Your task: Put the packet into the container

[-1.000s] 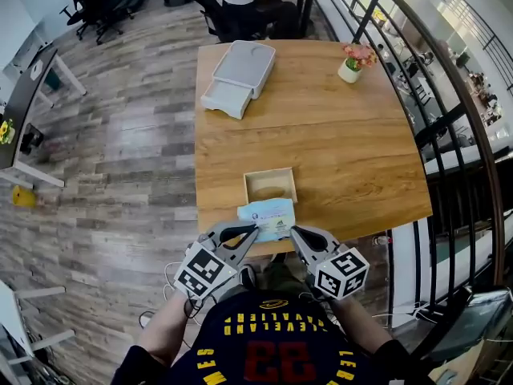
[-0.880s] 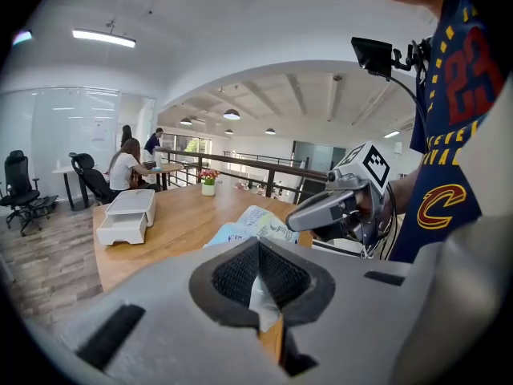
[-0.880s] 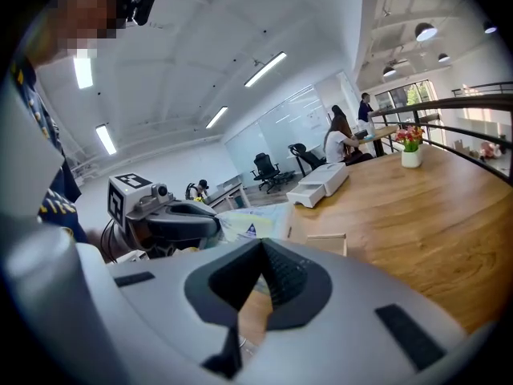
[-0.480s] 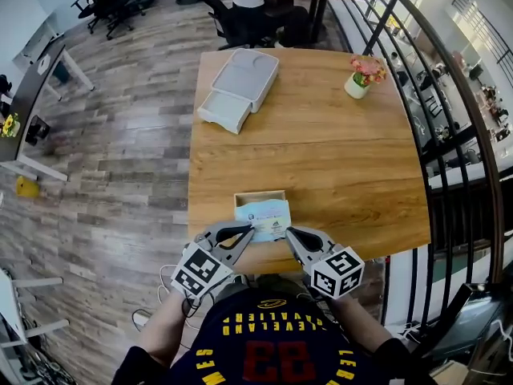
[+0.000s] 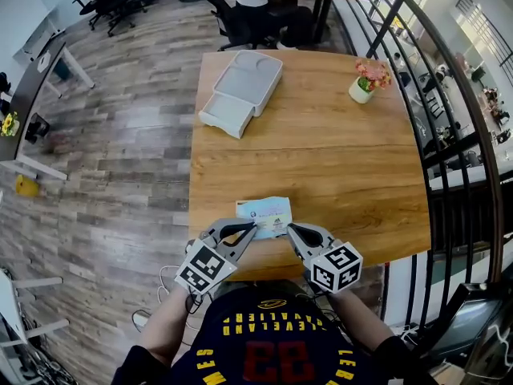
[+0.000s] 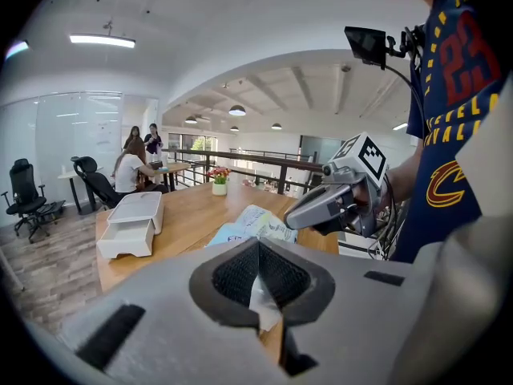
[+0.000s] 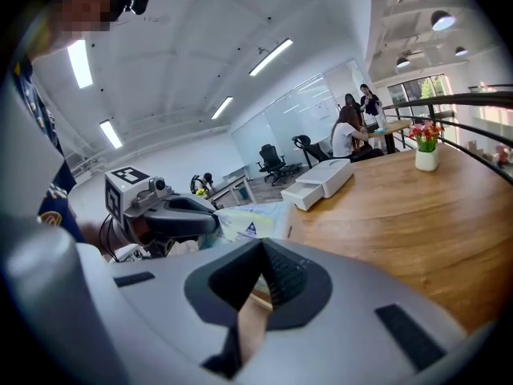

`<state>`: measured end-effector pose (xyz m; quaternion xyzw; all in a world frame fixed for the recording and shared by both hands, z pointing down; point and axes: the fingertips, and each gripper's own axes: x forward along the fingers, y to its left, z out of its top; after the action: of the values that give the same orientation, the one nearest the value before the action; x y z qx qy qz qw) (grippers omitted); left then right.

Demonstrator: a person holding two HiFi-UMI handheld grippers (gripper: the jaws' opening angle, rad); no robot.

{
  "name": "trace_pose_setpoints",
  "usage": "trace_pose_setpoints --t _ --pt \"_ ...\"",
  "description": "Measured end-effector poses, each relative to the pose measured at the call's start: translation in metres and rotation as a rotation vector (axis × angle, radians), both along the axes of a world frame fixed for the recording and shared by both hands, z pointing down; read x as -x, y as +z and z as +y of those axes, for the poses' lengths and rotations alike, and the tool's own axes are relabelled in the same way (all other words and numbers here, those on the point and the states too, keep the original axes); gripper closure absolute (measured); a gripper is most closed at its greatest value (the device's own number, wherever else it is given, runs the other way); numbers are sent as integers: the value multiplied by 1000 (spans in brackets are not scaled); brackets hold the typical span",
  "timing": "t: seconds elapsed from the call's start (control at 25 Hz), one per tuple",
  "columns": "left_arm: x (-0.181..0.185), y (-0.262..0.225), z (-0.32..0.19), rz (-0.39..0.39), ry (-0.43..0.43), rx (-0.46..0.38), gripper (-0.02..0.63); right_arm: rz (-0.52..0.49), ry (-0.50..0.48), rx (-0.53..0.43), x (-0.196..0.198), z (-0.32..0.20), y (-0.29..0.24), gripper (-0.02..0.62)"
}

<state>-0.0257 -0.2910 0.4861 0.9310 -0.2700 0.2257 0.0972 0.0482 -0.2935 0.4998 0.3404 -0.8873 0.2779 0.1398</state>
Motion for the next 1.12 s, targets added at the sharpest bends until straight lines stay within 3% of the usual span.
trace_pose_setpoints --t 0.28,1.12 --pt "5 8 -8 -9 43 -7 600 29 47 7 4 -7 7 584" --pt "3 73 -11 -54 83 87 600 125 68 99 5 -5 67 584"
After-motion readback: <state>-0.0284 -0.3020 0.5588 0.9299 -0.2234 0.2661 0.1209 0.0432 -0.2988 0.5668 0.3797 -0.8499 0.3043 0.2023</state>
